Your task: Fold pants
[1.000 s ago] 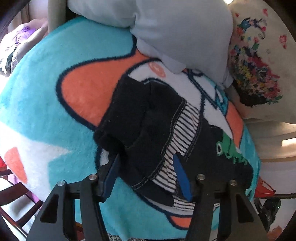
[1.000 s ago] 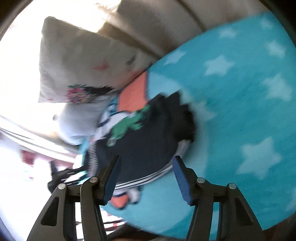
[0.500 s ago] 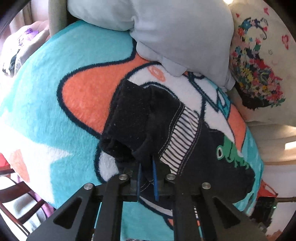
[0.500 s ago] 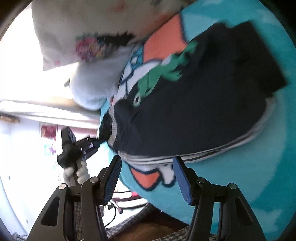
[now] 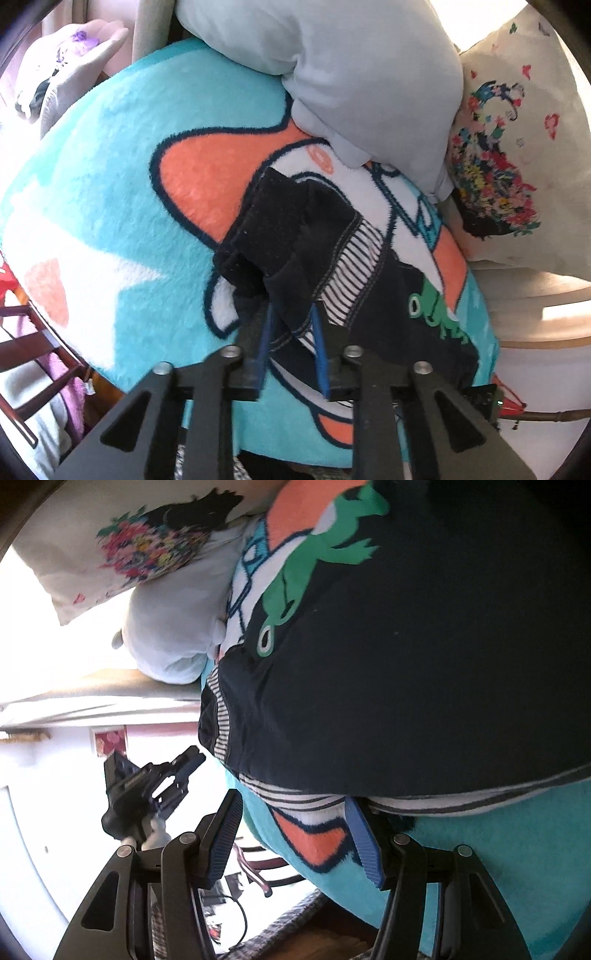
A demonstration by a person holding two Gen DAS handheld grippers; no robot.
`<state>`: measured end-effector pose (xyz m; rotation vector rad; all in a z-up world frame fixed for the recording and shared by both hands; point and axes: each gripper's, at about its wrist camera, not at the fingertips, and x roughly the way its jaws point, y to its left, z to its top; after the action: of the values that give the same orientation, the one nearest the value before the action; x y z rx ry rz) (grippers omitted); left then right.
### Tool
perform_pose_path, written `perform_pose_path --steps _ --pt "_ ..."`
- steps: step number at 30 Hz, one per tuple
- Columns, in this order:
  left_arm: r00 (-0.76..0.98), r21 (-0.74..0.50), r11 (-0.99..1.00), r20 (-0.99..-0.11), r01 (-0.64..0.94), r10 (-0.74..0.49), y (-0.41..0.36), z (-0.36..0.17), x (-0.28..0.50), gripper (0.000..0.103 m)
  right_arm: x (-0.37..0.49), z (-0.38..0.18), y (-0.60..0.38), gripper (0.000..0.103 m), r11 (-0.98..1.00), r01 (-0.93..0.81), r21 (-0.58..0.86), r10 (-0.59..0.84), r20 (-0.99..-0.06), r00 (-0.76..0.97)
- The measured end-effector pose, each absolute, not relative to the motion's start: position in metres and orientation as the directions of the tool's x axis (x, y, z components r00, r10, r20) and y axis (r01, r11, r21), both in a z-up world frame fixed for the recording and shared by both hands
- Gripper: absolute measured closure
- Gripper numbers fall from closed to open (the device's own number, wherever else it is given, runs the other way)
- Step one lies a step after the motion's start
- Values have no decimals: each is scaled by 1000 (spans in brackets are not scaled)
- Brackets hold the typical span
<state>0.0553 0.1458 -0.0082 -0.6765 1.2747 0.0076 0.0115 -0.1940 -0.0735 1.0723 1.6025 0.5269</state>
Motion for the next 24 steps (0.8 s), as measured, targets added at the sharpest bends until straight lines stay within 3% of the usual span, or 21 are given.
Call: perform_pose_path --steps 3,8,10,11,22,23,24 --pt "290 -460 819 -881 -342 -374 139 -15 63 70 13 -76 -194 40 489 388 781 848 -530 -1" --pt "202 -456 819 -890 -349 -409 129 -40 78 70 9 -75 -201 40 468 436 768 847 -531 26" --pt "185 -453 819 -891 -351 -414 129 -44 82 76 9 -72 -203 40 468 443 765 842 -538 41" --pt "183 -447 821 -895 -356 -408 130 -44 84 91 8 -70 -203 40 468 445 764 839 -542 49" --pt "194 -498 797 -867 -341 -458 133 -25 86 94 4 -61 -215 40 489 493 719 777 -616 127" --pt "197 -500 798 -866 -336 -460 132 -23 86 94 4 -59 -216 43 500 496 710 760 -634 142" --pt "198 -505 796 -863 -333 -465 132 -21 87 94 4 -57 -218 53 510 501 699 741 -653 156"
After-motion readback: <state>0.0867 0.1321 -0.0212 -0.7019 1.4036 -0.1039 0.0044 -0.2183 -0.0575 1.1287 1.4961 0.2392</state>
